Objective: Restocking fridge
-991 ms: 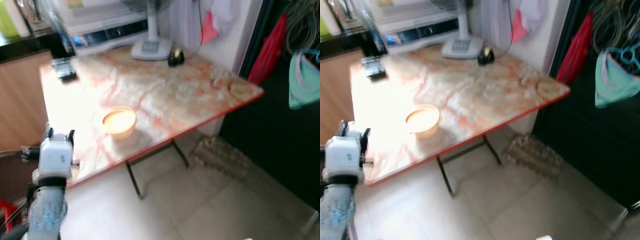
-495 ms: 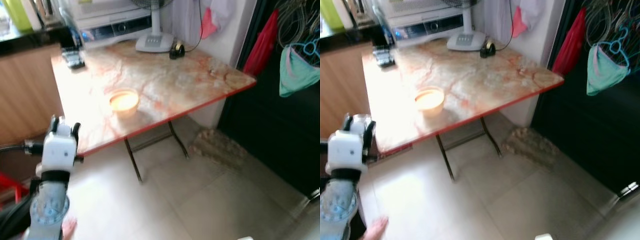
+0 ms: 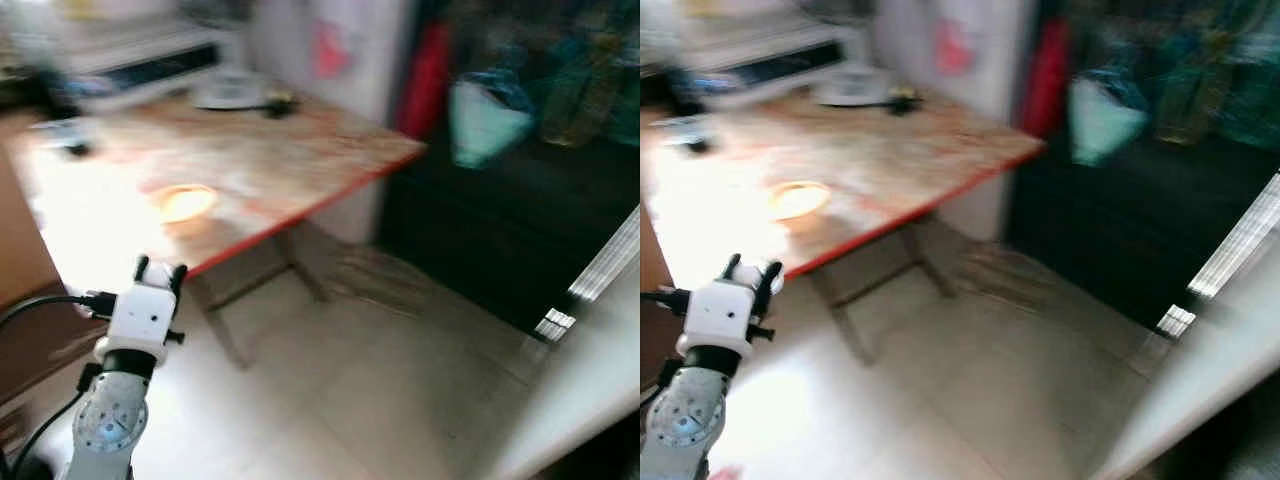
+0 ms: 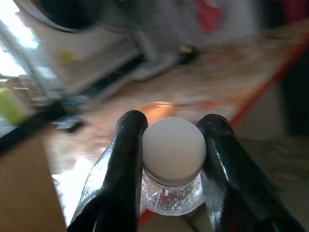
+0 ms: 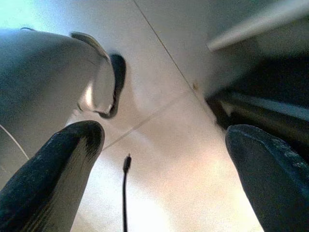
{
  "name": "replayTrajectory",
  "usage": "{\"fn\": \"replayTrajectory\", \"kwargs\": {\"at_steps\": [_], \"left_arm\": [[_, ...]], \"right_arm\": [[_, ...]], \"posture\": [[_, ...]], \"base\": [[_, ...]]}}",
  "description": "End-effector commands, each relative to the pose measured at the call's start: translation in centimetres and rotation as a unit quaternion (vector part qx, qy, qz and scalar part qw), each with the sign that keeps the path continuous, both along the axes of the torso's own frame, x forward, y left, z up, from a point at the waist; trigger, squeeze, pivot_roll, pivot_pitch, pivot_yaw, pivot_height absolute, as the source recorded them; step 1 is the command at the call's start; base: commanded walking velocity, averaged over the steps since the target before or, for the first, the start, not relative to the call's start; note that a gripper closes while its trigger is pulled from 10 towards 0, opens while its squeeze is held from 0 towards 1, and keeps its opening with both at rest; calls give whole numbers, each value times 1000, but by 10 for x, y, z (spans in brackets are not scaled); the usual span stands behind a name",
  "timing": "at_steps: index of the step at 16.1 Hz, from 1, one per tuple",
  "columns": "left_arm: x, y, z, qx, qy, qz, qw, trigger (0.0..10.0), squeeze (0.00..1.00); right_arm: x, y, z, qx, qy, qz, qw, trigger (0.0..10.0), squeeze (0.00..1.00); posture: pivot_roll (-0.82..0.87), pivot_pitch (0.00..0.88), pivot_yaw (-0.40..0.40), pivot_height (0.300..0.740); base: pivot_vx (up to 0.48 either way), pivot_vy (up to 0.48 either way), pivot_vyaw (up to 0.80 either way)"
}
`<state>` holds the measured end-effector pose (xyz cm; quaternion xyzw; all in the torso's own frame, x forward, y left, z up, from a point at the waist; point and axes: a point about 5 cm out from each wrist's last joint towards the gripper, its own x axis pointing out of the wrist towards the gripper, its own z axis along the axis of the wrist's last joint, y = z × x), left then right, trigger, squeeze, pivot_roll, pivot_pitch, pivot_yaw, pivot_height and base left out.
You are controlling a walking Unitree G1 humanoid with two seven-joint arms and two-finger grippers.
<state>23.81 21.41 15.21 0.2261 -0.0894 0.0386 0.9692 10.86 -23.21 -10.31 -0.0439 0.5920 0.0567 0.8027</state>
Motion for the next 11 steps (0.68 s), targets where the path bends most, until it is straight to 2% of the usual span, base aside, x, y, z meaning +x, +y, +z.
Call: {"fn": "replayTrajectory", "kwargs": {"at_steps": [1,3,4,5,7,8,9,10,11], "left_arm": [[0,-1,-14,-15,34,-7,999,10000,0],[-1,5,-45,-56,100,5,993,10000,0],[-1,6,-52,-62,118,7,991,10000,0],[-1,9,-72,-64,157,10,986,10000,0],[-2,14,-93,-93,189,28,977,10000,0],[-11,19,-132,-148,269,52,950,10000,0],[-12,19,-139,-156,282,55,945,10000,0],[-22,21,-158,-158,322,68,931,10000,0],[-28,22,-168,-159,341,74,924,10000,0]], "right_arm": [[-1,2,-1,0,2,-1,1000,10000,0],[-3,3,-1,0,4,-3,1000,10000,0],[-3,3,-2,0,4,-3,1000,10000,0],[-3,3,-2,0,5,-4,1000,10000,0],[-3,4,-2,0,6,-5,1000,10000,0],[-2,5,-2,2,5,-7,1000,10000,0],[-2,6,-2,2,4,-8,1000,10000,0],[-2,7,-2,2,1,-15,1000,10000,0],[-2,8,-3,2,-1,-19,1000,10000,0]], "posture": [[41,66,-1,740],[36,61,6,740],[37,62,9,740],[37,62,9,740],[44,61,13,740],[40,62,15,740],[31,59,18,740],[16,51,24,740],[7,48,26,740]], "base": [[0,0,-800],[0,0,0],[0,0,0],[0,0,0],[0,0,-800],[0,0,-800],[0,0,-800],[0,0,-800],[0,0,-800]]}}
